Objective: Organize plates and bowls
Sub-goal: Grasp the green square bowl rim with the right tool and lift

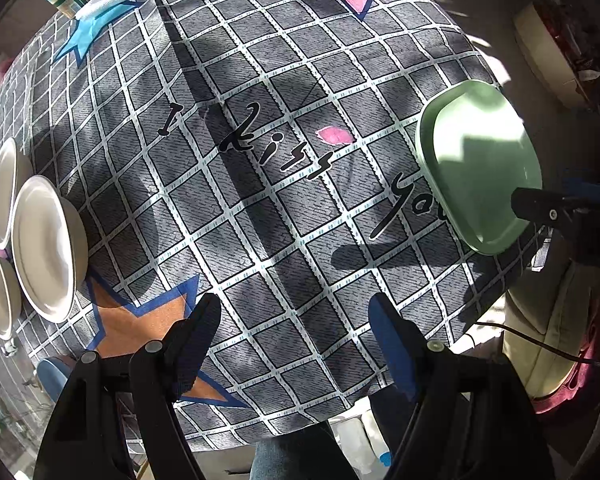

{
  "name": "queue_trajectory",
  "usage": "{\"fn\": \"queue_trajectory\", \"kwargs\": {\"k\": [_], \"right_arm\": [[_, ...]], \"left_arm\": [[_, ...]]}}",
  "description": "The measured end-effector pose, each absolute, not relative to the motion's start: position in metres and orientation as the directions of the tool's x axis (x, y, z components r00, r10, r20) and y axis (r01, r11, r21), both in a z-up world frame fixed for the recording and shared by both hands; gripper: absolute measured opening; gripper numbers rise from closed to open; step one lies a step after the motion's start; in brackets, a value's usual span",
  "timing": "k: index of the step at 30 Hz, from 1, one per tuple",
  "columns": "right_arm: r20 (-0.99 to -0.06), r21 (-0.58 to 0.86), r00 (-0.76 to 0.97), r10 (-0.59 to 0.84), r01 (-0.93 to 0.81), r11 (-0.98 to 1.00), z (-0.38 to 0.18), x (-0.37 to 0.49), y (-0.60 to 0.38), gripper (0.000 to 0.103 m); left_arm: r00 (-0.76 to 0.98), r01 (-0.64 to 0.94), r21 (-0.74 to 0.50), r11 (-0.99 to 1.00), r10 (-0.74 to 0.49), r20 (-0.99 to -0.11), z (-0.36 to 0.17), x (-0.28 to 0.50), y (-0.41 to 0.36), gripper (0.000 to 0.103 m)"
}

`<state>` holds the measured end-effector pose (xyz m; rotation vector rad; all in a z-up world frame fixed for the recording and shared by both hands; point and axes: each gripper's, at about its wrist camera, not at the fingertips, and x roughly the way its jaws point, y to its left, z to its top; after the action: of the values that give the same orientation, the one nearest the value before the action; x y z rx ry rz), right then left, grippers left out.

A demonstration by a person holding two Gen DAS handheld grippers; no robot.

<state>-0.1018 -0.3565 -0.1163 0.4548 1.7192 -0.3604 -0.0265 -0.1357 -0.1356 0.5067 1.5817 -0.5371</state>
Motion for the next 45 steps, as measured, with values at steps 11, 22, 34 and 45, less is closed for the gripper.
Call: {"fn": "queue_trajectory", "kwargs": {"k": [11,22,34,45], "right_arm": [[-0.972,-0.048,-0.231,0.044,0.375,0.926,-0.163,-0.093,-0.39,0.094],[-0.965,0.004,-0.251,0.078,0.282,0.959,-0.19,-0.096,-0.382,0.046],[-0.932,0.136,-0.296,0.209,0.248,0.959,-0.186,-0.103,-0.325,0.031],[-0.907,0.196,-0.377,0.187,0.015,0.98,-0.186,-0.118,-0.229,0.031]], "left_arm": [[-0.102,0.407,-0.038,0.913,0.004,-0.995,-0.172,-0.015,-0.195,0.079],[-0.085,0.452,-0.002,0.892,0.041,-0.996,-0.211,-0.02,-0.26,0.074],[-0.101,0.471,0.025,0.882,0.082,-0.991,-0.204,-0.02,-0.234,0.037],[-0.092,0.342,0.098,0.935,0.137,-0.986,-0.211,-0.035,-0.188,0.037]]}}
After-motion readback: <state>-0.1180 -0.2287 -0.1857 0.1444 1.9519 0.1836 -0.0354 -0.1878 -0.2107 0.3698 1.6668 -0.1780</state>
